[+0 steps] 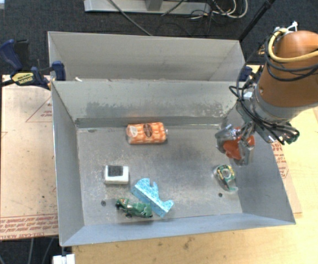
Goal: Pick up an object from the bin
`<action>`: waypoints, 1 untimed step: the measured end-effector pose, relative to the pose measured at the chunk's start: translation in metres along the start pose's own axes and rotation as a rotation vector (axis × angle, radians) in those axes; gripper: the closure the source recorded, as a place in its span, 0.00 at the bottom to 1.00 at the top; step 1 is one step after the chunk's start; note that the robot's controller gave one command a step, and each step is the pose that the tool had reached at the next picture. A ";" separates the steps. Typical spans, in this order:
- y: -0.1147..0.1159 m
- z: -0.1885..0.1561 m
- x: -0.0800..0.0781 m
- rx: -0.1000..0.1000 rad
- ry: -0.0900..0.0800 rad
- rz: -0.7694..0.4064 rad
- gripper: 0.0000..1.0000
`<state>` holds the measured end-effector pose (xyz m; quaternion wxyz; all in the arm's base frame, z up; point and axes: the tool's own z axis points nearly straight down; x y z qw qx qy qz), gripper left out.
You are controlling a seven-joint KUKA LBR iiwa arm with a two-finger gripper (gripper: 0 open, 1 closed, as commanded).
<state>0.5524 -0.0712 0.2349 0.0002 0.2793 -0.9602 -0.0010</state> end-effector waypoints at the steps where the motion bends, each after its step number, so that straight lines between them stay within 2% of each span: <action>1: 0.016 -0.059 -0.006 0.000 -0.001 -0.064 1.00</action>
Offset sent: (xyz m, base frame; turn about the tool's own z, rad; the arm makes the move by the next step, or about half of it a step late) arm 0.0391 -0.0490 -0.1528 -0.1727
